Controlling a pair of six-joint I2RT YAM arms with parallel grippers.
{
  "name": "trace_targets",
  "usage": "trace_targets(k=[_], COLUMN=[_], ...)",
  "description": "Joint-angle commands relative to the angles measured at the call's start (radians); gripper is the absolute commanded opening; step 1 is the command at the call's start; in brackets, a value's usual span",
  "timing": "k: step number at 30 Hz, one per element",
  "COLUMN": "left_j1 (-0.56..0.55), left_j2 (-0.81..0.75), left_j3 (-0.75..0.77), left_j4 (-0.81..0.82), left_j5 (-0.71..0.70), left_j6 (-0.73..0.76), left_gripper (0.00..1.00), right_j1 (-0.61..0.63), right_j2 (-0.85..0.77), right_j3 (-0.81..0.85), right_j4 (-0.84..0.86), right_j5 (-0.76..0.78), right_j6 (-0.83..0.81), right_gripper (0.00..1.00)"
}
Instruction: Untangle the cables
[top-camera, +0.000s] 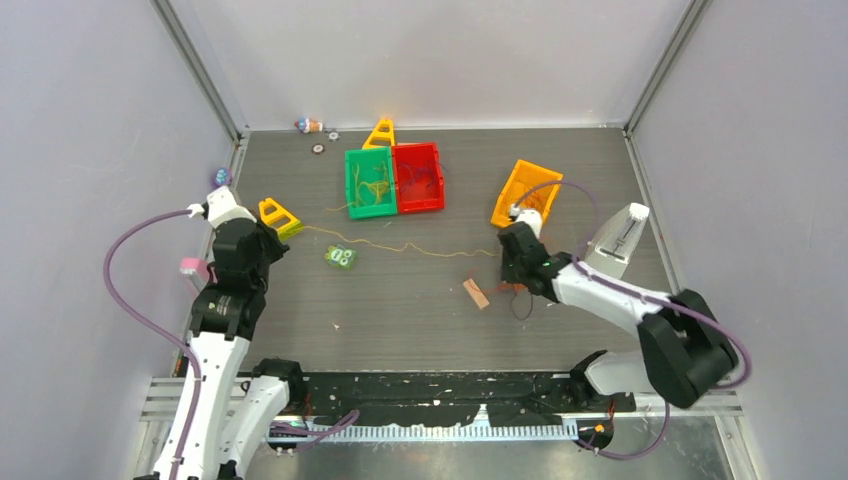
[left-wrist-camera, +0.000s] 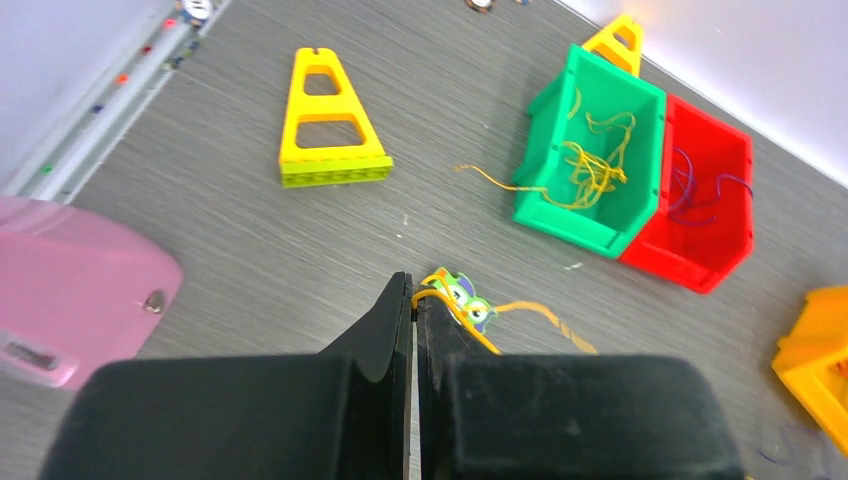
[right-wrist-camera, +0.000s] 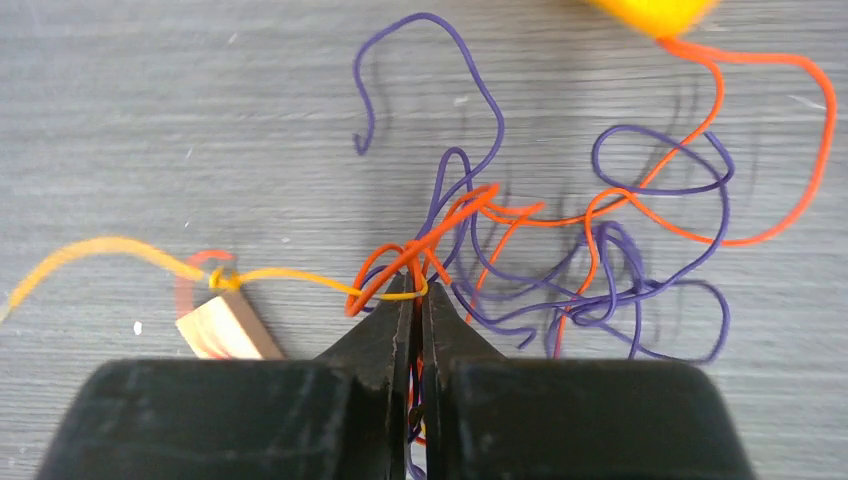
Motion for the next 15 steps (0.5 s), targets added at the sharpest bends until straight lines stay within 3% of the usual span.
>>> trace_targets(k=[1,8,15], left_j1=[0.026,0.052,0.037], left_j2=[0.003,0.008,0.179], left_j3=[0.067,0.044,0.031], left_j4=[-0.043,-0.019,0.103], left_j5=[-0.133,-0.100,0.394], left_j6=[-0.032,-0.070,0.006], left_gripper=[0.00,0.00,0.01], right_j1=[-0.106,-0.226,-0.229], right_j2=[-0.184,-0.400,-0.408], right_j3=[-0.065,-0.137,-0.129], right_j4=[-0.017,-0.043,0.010], right_j5=[0.011,-0.048,-0.293], right_j6=[0.073,0.067,-0.005], right_gripper=[0.05,0.05,0.06])
